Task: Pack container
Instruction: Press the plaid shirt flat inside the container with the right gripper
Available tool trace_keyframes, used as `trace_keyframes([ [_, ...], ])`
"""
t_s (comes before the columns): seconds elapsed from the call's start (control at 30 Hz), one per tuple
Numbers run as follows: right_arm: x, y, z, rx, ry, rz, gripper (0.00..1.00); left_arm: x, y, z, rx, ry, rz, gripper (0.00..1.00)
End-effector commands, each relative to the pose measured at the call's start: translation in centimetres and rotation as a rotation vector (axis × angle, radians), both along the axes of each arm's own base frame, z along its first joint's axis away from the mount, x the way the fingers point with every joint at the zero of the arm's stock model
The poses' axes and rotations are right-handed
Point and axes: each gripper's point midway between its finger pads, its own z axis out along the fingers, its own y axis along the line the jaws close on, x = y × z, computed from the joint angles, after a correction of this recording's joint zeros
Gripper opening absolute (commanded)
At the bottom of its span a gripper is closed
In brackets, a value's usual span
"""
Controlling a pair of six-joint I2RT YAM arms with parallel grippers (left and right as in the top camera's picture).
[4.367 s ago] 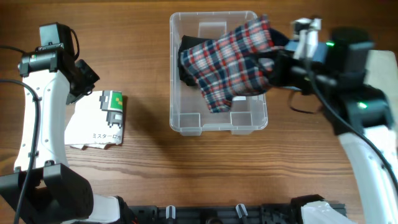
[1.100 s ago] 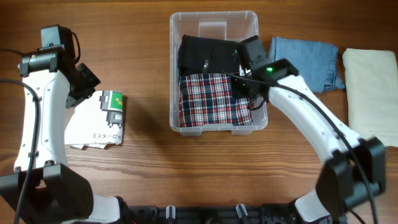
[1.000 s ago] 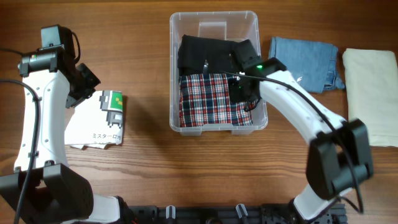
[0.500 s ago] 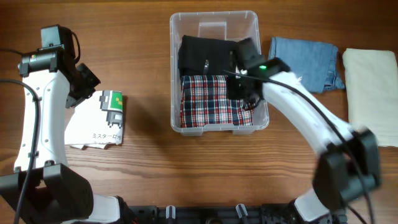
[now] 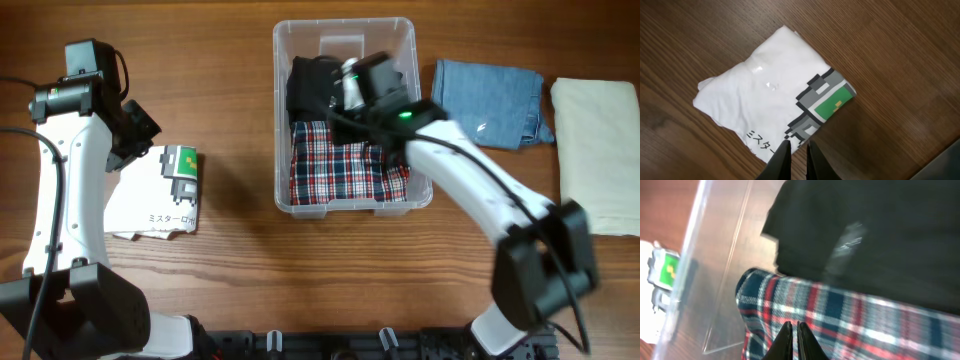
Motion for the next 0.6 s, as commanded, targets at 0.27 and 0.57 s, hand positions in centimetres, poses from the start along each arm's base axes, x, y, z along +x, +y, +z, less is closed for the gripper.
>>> trace_keyframes([
  [0.27, -3.9, 2.8, -9.4, -0.114, 0.188, 0.108, 0.05, -0.6, -0.1, -0.7, -0.007, 0.027, -0.009, 0.12],
  [0.57, -3.2, -1.6, 11.3, 0.046, -0.192, -0.023, 0.10, -0.7, -0.1, -0.8, -0.008, 0.030, -0.009, 0.14],
])
